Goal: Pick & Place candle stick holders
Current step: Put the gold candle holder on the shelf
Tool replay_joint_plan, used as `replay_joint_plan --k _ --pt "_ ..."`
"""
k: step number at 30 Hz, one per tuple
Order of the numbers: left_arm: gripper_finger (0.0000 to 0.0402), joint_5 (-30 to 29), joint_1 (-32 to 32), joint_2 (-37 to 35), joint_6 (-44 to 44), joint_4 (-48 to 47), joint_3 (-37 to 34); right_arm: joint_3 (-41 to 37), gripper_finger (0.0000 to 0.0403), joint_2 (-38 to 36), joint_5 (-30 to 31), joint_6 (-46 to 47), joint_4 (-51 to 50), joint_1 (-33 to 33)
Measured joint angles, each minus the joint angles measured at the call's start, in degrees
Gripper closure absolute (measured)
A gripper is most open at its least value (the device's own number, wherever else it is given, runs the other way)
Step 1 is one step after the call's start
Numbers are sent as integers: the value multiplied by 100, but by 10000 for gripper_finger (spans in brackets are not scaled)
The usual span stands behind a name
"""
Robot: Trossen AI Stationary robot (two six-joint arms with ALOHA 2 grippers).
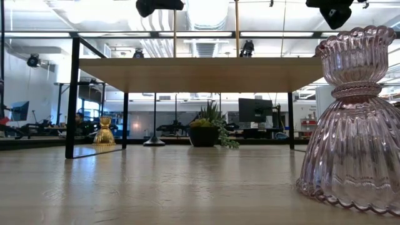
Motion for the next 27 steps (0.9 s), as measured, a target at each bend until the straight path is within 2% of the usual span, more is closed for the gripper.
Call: replay_joint_plan --k 27 --pt "378 611 415 160 -393 90 2 -2 394 4 36 2 4 2"
